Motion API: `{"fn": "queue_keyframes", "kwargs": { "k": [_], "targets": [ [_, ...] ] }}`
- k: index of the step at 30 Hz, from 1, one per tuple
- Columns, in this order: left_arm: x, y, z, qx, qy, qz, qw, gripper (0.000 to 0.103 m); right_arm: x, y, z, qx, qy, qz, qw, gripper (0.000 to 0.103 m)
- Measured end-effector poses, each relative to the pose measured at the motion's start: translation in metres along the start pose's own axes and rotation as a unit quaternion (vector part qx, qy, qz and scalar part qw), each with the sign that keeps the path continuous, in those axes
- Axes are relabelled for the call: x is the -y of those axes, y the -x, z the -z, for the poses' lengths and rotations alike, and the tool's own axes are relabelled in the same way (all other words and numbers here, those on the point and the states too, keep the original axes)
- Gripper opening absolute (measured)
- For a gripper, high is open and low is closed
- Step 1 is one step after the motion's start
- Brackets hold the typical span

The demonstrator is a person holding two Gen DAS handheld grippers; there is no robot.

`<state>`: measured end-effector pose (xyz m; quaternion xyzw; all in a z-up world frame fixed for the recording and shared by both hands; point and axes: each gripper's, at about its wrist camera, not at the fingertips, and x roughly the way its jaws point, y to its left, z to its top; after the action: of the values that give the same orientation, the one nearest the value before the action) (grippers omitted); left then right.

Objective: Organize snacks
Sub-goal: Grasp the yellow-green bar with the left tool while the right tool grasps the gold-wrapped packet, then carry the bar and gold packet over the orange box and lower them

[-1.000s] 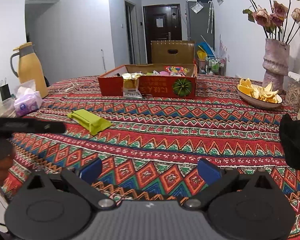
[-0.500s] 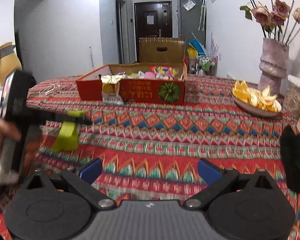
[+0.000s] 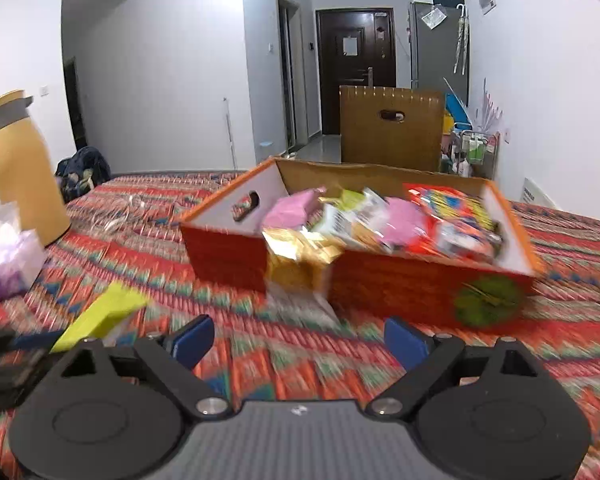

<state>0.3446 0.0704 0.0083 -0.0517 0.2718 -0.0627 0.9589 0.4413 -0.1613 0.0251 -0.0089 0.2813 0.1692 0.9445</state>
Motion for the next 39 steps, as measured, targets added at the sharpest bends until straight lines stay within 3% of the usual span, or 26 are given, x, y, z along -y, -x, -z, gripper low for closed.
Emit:
{"fn": "queue_keyframes", "kwargs": {
  "k": [4,8,9,11,13,20,29,34,39],
  "targets": [
    [-0.006,0.0,-0.001,0.0,0.017,0.003,0.9998,0.034,-0.02,-0.049,-0.007,0.013,-0.023,0.06,0.998,0.086],
    [-0.009,-0.003,0.001,-0.004,0.023,0.001,0.9997,0.034,-0.029,-0.069,-0.009,0.025,-0.049,0.107,0.993,0.074],
    [-0.009,-0.002,0.002,-0.002,0.025,0.005,0.9997,0.034,-0.03,-0.07,-0.007,0.025,-0.053,0.113,0.992,0.06],
    [-0.009,-0.002,0.002,-0.001,0.023,0.008,0.9997,0.034,-0.028,-0.072,-0.004,0.012,-0.061,0.103,0.993,0.041],
    [-0.006,-0.003,0.004,-0.004,0.02,0.005,0.9998,0.034,-0.023,-0.062,0.002,0.011,-0.068,0.093,0.993,0.04],
    [0.025,0.024,0.011,0.0,-0.011,0.005,0.9999,0.034,-0.001,0.041,0.042,0.024,-0.092,0.055,0.994,0.04],
    [0.123,0.093,0.049,-0.008,-0.069,0.108,0.9917,0.034,0.021,0.198,0.13,-0.034,-0.058,0.07,0.995,0.04],
    [0.15,0.107,0.048,0.002,-0.097,0.104,0.9899,0.034,0.033,0.239,0.153,-0.015,-0.072,0.073,0.995,0.04],
    [0.157,0.114,0.045,0.01,-0.107,0.088,0.9903,0.034,0.041,0.245,0.155,0.001,-0.081,0.065,0.995,0.04]
  ]
}}
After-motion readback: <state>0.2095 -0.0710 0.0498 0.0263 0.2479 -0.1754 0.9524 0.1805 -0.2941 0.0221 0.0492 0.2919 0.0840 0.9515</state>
